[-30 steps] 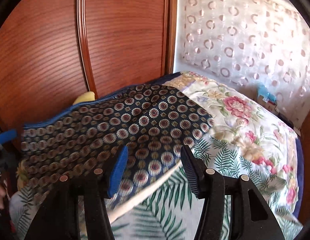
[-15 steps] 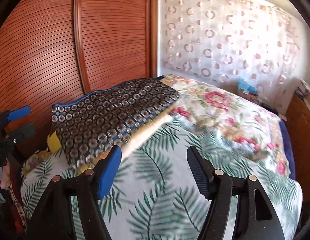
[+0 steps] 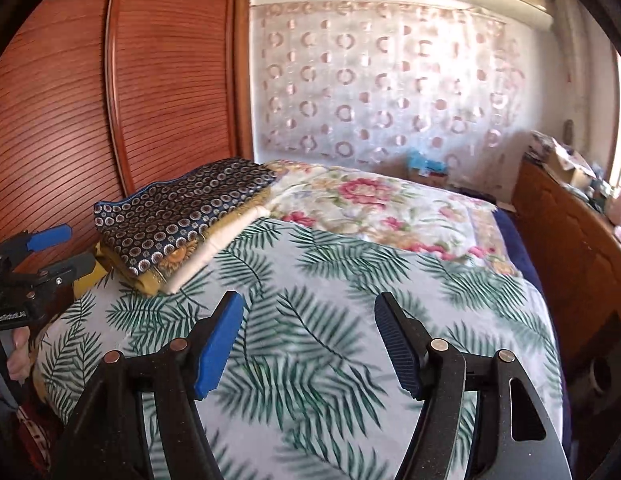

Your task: Fold small clothes

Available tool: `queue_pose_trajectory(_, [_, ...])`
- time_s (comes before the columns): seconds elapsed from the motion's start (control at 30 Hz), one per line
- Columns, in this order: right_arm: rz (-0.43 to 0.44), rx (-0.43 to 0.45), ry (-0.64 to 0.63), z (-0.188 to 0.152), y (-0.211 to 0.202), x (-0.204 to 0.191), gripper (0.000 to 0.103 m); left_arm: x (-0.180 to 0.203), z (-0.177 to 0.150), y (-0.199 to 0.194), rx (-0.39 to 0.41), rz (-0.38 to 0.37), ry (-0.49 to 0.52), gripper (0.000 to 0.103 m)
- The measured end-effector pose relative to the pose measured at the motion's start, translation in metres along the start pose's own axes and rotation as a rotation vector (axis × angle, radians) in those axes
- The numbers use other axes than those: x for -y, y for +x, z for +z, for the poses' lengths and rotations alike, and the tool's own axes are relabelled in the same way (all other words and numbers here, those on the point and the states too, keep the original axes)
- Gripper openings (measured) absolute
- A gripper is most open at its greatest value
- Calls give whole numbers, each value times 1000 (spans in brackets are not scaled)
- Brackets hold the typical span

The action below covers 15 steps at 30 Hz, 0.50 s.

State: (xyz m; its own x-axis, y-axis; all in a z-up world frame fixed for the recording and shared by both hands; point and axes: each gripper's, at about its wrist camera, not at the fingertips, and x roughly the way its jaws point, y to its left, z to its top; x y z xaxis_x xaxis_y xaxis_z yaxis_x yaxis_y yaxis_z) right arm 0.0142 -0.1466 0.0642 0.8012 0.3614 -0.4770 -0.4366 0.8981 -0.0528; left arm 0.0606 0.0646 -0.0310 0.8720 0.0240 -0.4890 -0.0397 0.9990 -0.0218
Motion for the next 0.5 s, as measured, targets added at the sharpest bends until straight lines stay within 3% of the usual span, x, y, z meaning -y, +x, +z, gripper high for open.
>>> queue_pose_trajectory(0.07, [-4, 5, 19, -5, -14, 5, 71, 8, 1, -6, 10, -20, -5, 91])
queue_pose_trajectory(0.13, [-18, 18, 32, -12, -27, 5, 84, 17, 2, -9, 9, -27, 1, 91])
queue_pose_trajectory(0.5, [-110, 112, 106, -23, -78, 8, 86, 50, 27, -33, 56, -66, 44, 91])
